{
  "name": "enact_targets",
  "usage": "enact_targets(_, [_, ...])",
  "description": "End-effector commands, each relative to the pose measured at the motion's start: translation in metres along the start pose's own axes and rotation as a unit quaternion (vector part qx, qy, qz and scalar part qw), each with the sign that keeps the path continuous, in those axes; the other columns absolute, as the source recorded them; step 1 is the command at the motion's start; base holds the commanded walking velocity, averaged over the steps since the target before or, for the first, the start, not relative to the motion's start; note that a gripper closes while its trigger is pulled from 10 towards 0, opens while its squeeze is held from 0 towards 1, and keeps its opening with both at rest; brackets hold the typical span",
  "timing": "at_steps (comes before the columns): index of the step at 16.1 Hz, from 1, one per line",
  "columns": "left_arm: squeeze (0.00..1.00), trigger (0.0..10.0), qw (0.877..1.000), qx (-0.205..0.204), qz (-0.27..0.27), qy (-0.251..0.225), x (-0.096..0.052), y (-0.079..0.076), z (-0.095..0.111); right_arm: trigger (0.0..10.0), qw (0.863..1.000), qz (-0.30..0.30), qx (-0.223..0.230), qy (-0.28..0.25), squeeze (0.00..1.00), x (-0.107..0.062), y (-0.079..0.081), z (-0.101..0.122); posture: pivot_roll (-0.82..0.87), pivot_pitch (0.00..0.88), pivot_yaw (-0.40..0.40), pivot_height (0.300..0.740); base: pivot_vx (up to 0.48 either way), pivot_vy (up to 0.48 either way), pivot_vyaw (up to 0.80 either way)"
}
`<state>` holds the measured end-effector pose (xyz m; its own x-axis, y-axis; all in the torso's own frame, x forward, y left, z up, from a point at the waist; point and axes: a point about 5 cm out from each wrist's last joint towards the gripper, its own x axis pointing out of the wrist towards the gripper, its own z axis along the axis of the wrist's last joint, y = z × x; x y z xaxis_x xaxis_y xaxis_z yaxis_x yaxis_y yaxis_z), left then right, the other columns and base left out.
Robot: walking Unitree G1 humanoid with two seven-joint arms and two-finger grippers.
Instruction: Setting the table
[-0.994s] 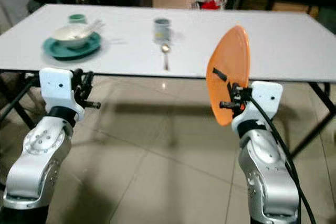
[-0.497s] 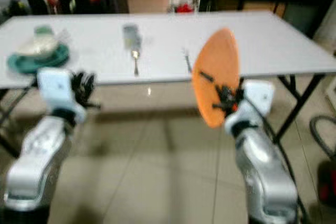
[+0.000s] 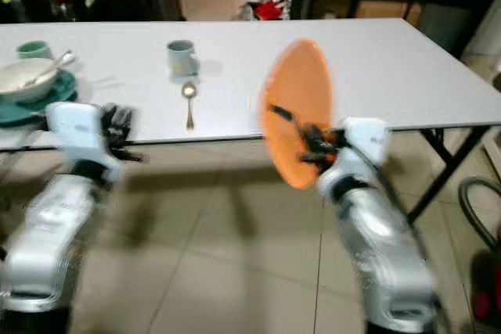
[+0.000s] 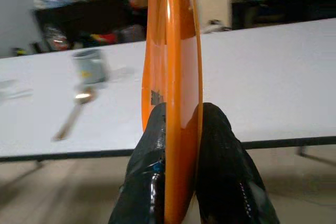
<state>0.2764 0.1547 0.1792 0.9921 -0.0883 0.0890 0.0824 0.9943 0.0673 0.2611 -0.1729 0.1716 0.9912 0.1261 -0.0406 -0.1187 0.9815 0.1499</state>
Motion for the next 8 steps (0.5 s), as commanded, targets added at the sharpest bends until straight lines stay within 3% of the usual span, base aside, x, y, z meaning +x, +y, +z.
enact_targets(1, [0.0, 10.0, 1.0, 0.009, 0.017, -0.01, -0.001, 0.0109, 0.0046, 10.0, 0.999, 0.029, 0.004, -0.02, 0.0, 0.0035, 0.0102, 0.01, -0.08, 0.0, -0.009, 0.74, 0.39, 0.0, 0.0])
enact_targets(8, [0.0, 10.0, 1.0, 0.008, 0.002, -0.011, -0.0003, 0.0083, 0.0047, 10.0, 0.999, 0.017, 0.028, -0.023, 0.0, 0.0062, 0.0053, 0.0126, -0.08, 0.0, -0.003, 0.74, 0.39, 0.0, 0.0])
